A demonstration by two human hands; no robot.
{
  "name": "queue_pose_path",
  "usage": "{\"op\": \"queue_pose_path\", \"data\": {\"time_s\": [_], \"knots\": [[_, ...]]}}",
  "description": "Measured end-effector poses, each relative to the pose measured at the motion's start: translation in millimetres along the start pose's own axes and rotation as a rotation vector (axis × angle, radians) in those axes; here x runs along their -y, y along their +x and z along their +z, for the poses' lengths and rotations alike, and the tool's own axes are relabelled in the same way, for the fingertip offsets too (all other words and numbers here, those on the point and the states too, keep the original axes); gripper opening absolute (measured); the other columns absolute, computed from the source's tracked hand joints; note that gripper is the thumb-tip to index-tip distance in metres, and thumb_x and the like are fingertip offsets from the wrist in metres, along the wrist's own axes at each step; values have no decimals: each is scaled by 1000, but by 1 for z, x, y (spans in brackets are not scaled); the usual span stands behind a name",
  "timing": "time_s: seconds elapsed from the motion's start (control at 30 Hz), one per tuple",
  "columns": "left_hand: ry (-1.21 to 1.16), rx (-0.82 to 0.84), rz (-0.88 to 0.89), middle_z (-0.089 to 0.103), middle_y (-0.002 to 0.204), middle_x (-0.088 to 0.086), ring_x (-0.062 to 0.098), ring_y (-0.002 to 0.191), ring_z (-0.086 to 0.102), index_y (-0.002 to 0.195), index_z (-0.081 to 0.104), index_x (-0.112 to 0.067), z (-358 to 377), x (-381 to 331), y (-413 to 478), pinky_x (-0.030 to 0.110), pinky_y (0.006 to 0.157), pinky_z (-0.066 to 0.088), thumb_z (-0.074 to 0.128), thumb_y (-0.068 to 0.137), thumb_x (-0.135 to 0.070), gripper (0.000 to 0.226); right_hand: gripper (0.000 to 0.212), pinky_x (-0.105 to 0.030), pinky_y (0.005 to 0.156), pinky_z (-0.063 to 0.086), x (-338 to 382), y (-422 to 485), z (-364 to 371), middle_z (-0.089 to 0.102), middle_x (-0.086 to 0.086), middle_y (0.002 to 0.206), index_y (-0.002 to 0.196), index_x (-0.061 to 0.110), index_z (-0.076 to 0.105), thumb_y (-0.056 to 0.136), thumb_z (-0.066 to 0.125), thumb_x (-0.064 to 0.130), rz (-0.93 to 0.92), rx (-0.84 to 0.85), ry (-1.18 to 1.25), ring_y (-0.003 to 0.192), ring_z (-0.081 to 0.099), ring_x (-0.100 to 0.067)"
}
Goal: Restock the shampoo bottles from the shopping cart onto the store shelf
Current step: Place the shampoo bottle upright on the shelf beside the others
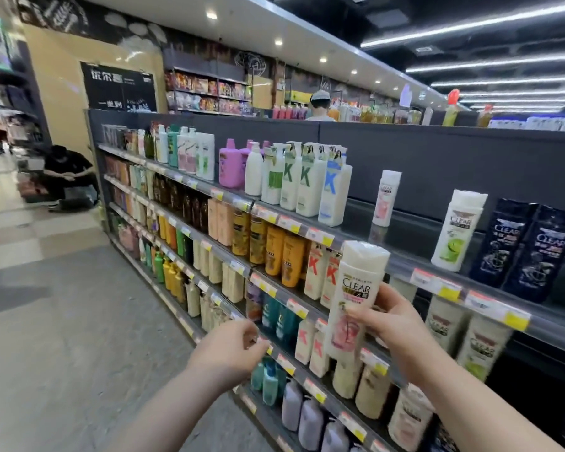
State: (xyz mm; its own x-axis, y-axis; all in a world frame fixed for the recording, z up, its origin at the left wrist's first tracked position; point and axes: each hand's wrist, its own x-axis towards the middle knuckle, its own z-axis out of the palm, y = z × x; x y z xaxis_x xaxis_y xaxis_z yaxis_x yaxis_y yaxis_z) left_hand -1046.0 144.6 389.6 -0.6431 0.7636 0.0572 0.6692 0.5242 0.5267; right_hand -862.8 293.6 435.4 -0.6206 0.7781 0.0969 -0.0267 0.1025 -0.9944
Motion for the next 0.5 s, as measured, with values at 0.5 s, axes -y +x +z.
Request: {"op": "queue_pose_path", "data": {"time_s": [0.5], "knots": [[-87,190,470,49,133,-7,13,120,49,131,47,-27,24,-63,248,31,99,43,55,88,-45,48,31,-30,78,52,14,179,-28,70,2,99,104,18,62,78,71,5,-136,-466,-200,93,65,-14]]}}
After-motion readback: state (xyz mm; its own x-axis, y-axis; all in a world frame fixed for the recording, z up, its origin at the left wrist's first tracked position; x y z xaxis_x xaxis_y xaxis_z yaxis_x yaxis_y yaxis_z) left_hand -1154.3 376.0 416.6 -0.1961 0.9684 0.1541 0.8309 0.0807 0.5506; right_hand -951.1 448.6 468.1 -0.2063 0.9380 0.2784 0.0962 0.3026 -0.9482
